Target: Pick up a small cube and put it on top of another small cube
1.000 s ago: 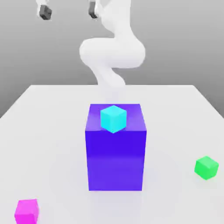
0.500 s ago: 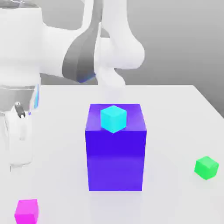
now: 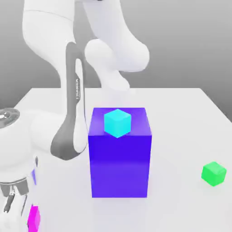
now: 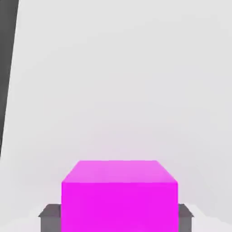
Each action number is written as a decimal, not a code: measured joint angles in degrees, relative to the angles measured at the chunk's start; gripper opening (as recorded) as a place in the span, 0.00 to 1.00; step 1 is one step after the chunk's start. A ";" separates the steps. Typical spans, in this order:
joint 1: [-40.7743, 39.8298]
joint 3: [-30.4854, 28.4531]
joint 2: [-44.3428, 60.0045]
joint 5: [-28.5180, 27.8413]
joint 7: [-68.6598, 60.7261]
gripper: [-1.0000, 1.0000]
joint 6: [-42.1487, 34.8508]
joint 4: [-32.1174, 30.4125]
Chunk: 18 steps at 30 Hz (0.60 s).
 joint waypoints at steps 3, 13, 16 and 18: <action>-0.14 0.12 -0.97 0.12 -0.02 0.00 -0.78 -0.22; 7.01 11.34 -10.80 0.08 -6.46 0.00 -5.82 -1.48; 10.40 15.97 -13.14 0.25 -7.76 0.00 -5.71 -3.31; 12.77 19.13 -14.84 0.52 -8.63 0.00 -5.63 -4.77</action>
